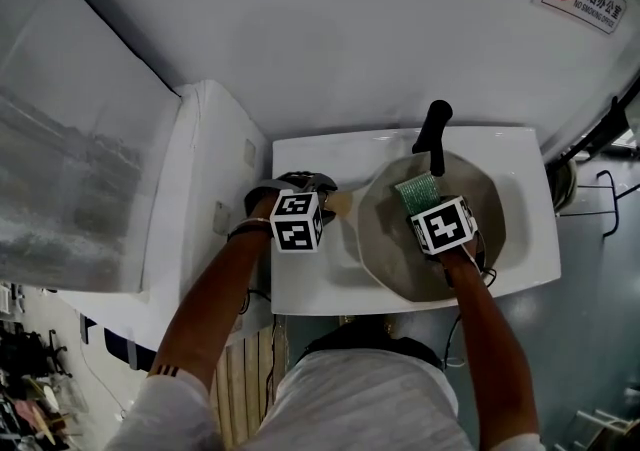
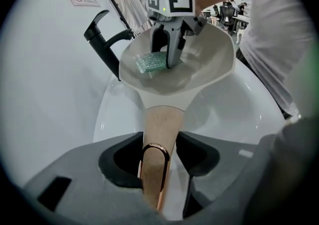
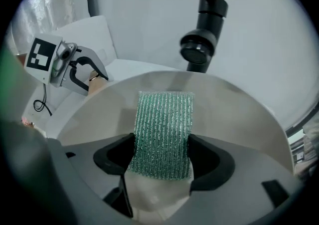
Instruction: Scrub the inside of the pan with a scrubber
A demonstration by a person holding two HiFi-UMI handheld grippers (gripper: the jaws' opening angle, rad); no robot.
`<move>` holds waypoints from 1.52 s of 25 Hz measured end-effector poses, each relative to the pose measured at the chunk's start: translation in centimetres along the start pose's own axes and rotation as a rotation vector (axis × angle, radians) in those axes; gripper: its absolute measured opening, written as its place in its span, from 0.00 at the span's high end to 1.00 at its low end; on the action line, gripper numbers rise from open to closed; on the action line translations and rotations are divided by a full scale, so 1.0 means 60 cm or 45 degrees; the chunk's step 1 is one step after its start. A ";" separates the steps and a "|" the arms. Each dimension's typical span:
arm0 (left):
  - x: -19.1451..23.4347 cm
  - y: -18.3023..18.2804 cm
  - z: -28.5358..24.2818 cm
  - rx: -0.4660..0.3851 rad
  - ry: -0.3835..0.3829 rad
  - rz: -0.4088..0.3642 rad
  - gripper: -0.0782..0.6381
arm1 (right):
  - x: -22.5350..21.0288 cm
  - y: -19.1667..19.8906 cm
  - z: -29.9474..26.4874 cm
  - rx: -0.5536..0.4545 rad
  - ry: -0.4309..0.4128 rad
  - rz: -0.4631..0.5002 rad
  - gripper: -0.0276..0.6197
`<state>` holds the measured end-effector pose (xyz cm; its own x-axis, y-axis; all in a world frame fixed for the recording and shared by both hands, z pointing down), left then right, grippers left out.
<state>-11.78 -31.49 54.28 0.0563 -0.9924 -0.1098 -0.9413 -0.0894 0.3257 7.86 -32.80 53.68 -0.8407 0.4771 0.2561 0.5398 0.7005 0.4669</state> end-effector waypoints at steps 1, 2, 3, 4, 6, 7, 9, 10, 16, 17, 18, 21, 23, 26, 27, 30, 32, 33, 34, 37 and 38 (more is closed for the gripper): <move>-0.001 0.000 0.000 0.000 0.004 0.001 0.59 | -0.011 0.005 0.002 0.010 0.014 -0.011 0.43; -0.001 0.001 0.000 0.000 0.007 0.002 0.59 | -0.021 0.008 0.005 0.017 0.029 -0.020 0.43; -0.001 0.001 0.001 -0.001 0.010 0.004 0.59 | -0.029 0.011 0.007 0.020 0.042 -0.027 0.43; -0.001 0.001 0.001 -0.003 0.011 0.006 0.59 | -0.036 0.012 0.010 0.023 0.053 -0.031 0.43; -0.001 0.001 0.001 -0.006 0.012 0.009 0.59 | -0.047 0.016 0.016 0.031 0.080 -0.027 0.43; -0.001 0.000 0.001 -0.008 0.013 0.011 0.59 | -0.051 0.017 0.019 0.035 0.089 -0.019 0.43; -0.001 -0.001 0.000 -0.010 0.012 0.012 0.59 | -0.054 0.018 0.025 0.039 0.097 0.005 0.43; 0.000 -0.001 0.000 -0.010 0.011 0.012 0.59 | -0.053 0.018 0.030 0.039 0.093 0.018 0.43; -0.001 0.001 0.000 -0.008 0.009 0.013 0.59 | 0.013 0.001 0.071 -0.036 -0.042 0.078 0.43; -0.001 0.001 0.000 -0.009 0.010 0.015 0.59 | 0.032 -0.003 0.076 -0.040 -0.079 0.090 0.43; 0.000 0.001 0.000 -0.010 0.010 0.016 0.59 | 0.053 -0.005 0.078 -0.042 -0.117 0.103 0.43; 0.000 0.001 0.000 -0.010 0.009 0.018 0.59 | 0.102 -0.009 0.072 -0.030 -0.188 0.162 0.43; -0.001 0.001 -0.001 -0.010 0.009 0.019 0.59 | 0.113 -0.010 0.064 -0.016 -0.180 0.208 0.43; -0.001 0.001 -0.001 -0.011 0.008 0.020 0.59 | 0.122 -0.002 0.049 0.022 -0.182 0.225 0.43; -0.001 0.001 -0.001 -0.011 0.008 0.020 0.59 | 0.123 0.000 0.045 0.034 -0.180 0.226 0.43; -0.001 0.001 0.000 -0.009 0.010 0.018 0.59 | 0.114 0.007 0.036 0.063 -0.156 0.232 0.43; -0.001 0.001 0.000 -0.010 0.012 0.017 0.59 | 0.100 0.012 0.033 0.078 -0.126 0.236 0.43; -0.001 0.001 0.000 -0.012 0.013 0.017 0.59 | 0.091 0.015 0.032 0.088 -0.111 0.234 0.43; -0.001 0.001 0.000 -0.014 0.013 0.016 0.59 | 0.082 0.020 0.032 0.099 -0.097 0.229 0.43; 0.000 0.002 -0.001 -0.020 0.016 0.020 0.59 | 0.053 0.032 0.035 0.124 -0.058 0.203 0.43; -0.001 0.002 -0.001 -0.021 0.018 0.023 0.59 | 0.043 0.035 0.037 0.129 -0.045 0.192 0.43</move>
<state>-11.90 -31.48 54.40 0.0441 -0.9949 -0.0907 -0.9366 -0.0728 0.3428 6.93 -28.95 53.42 -0.7487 0.5979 0.2862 0.6628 0.6685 0.3374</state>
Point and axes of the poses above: the fingertips, and each gripper's own axes: z backward along the fingers, x to its left, y out of its underside, the point moved 3 cm from there along z, backward along the fingers, and after that the axes turned 13 degrees about y, right-handed, at the moved point
